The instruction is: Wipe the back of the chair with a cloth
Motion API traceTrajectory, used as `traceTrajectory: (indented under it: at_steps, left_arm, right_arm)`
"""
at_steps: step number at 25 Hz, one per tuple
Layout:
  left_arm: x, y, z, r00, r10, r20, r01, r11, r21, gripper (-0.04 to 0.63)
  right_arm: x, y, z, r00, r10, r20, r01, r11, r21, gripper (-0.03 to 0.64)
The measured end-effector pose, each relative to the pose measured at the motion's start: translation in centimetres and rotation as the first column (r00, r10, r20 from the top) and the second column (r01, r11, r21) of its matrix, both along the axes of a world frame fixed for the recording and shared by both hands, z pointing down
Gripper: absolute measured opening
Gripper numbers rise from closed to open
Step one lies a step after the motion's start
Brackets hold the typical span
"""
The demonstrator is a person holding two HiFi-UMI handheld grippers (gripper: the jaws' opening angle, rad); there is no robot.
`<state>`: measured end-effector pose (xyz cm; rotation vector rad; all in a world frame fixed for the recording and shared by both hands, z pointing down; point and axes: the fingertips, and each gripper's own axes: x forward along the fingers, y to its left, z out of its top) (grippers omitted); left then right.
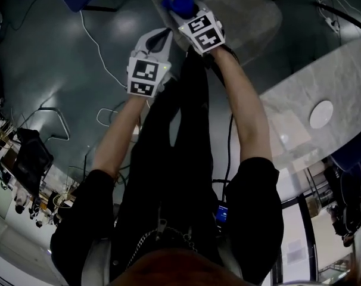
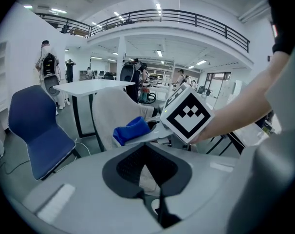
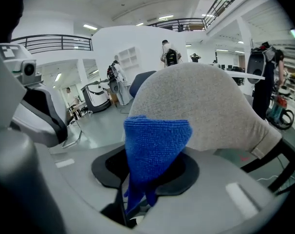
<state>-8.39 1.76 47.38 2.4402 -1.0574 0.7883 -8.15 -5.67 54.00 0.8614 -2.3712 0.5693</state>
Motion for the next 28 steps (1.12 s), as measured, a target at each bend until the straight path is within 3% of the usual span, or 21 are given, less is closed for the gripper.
traceTrajectory:
  at_steps: [5,15,28]
  left_arm:
    - [2.1,-2.0,0.0,1.0,0.024,-0.005,-0.024,1.0,0.004,0.011]
    - [6.9,-7.2,1.3,0.997,0.08,-0.016,-0.08,0.997,-0.008,0.011]
    - [14.6,-13.8,5.1,0.984,0.176,-0.022,-0.177,0.984,-0.032,0.011]
  right_arm:
    - [3.6,-2.3,-0.1,0.991,0.125,0.044,-0.124,0.992,-0.024,0.135]
    - [12.5,-8.1,0.6,0.941,0.334,0.047,-0.333,0.942,-0.029,0.135]
    - [24.9,-13.0,4.7,0.797,0.603,0.009,-0.601,0.796,-0.074,0.137]
